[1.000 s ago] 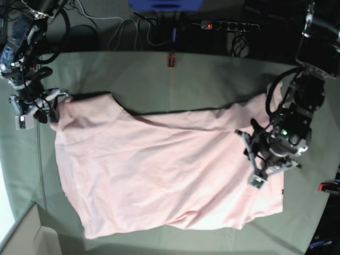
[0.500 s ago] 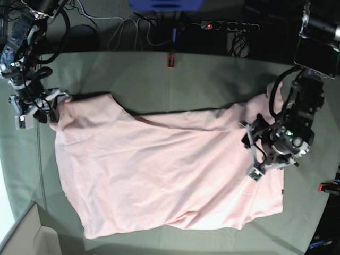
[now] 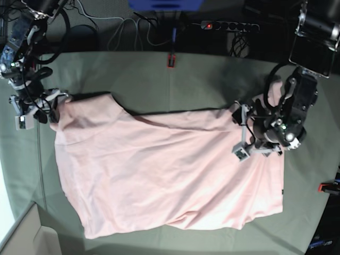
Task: Layout the t-shirt on the table in an organized manner, then fold the t-shirt properly
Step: 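Release the corner and lower the left gripper onto the shirt body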
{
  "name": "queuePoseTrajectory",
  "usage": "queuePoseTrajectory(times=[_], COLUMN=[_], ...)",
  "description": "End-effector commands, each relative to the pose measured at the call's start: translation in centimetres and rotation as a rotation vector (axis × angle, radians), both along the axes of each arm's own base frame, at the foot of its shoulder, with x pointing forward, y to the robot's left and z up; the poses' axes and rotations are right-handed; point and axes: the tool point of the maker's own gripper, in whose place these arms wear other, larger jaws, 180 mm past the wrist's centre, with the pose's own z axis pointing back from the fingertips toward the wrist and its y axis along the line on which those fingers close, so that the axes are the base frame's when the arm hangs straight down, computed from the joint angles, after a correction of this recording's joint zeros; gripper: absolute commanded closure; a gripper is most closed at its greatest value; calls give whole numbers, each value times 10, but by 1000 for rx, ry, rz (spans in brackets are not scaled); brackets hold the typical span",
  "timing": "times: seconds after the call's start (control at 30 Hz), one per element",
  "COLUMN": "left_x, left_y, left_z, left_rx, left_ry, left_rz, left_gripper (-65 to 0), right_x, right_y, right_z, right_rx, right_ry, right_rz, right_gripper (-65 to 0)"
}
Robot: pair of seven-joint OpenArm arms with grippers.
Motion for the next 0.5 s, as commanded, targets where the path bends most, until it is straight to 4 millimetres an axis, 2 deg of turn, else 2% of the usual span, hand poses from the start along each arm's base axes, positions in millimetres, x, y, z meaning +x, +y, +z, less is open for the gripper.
queuePoseTrajectory(times=[0.0, 0.17, 0.3, 0.4, 0.47], left_x=[11, 10, 3, -5, -10], left_y=[5, 8, 16, 13, 11], left_z=[12, 10, -4, -13, -18], left_rx=[6, 13, 24, 35, 46], left_ry=[-34, -26, 22, 52, 69], left_rz=[-6, -3, 18, -4, -24], left_gripper=[-422, -422, -422, -419, -375], right_x=[9, 11, 10, 10, 9], right_y=[-5, -5, -5, -5, -5], right_z=[15, 16, 15, 15, 15], right_rx=[-9, -9, -9, -9, -9], right_ry=[-57, -60, -59, -59, -57], right_rz=[-3, -3, -3, -3, -3], right_gripper=[-237, -237, -237, -237, -237])
